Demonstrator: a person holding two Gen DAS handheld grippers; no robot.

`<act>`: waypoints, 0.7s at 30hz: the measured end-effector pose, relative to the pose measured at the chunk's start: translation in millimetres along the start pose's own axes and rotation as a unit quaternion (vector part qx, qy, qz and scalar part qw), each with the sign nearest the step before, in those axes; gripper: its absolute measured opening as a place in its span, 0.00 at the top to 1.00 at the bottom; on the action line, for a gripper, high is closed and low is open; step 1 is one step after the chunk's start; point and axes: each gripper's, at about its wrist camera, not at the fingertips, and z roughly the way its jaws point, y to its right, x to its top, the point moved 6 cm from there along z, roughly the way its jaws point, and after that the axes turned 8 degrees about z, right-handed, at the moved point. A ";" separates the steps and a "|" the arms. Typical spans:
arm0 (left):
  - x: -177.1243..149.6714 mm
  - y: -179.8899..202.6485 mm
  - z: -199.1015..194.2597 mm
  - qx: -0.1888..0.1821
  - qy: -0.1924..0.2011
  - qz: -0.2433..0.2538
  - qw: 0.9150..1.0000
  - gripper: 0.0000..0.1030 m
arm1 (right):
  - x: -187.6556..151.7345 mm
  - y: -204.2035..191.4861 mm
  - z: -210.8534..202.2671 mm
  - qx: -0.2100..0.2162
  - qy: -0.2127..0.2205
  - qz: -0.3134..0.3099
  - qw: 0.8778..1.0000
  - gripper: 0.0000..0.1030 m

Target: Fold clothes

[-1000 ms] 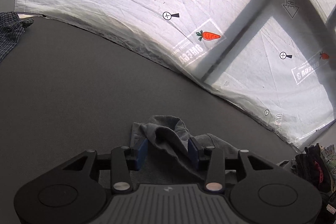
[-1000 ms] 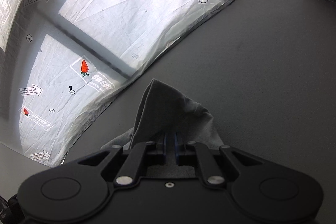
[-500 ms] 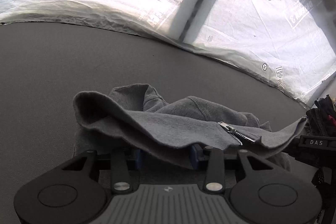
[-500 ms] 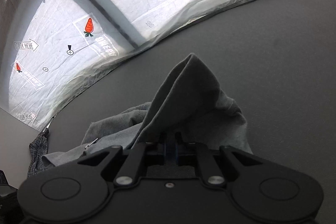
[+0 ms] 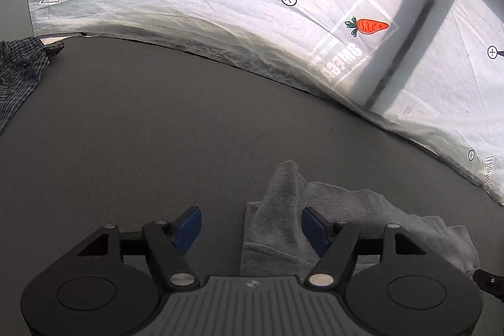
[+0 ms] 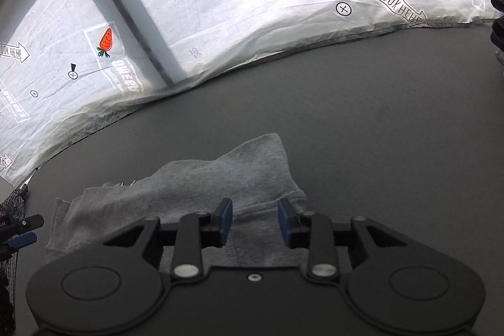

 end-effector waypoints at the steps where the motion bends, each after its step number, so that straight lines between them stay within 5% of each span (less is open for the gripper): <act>1: -10.3 -0.3 -0.6 0.000 -0.010 0.007 1.000 0.13 | -7.8 5.3 -0.5 -0.011 -0.009 -0.002 1.000 0.53; 5: -48.1 1.5 -2.9 -0.019 -0.049 0.031 0.998 0.10 | -28.1 18.9 -3.4 -0.026 -0.020 -0.012 0.999 0.32; 8: -55.2 0.3 -2.5 -0.034 -0.050 0.001 0.998 0.08 | -38.9 27.4 -3.9 -0.026 -0.029 -0.013 0.999 0.20; 13: -53.8 7.6 8.8 -0.111 -0.068 -0.032 0.991 0.08 | -36.1 26.8 9.2 0.002 -0.046 -0.005 0.999 0.14; 21: -53.1 27.5 22.1 -0.128 -0.071 -0.005 0.989 0.00 | -31.2 11.4 33.3 0.046 -0.070 0.015 0.996 0.08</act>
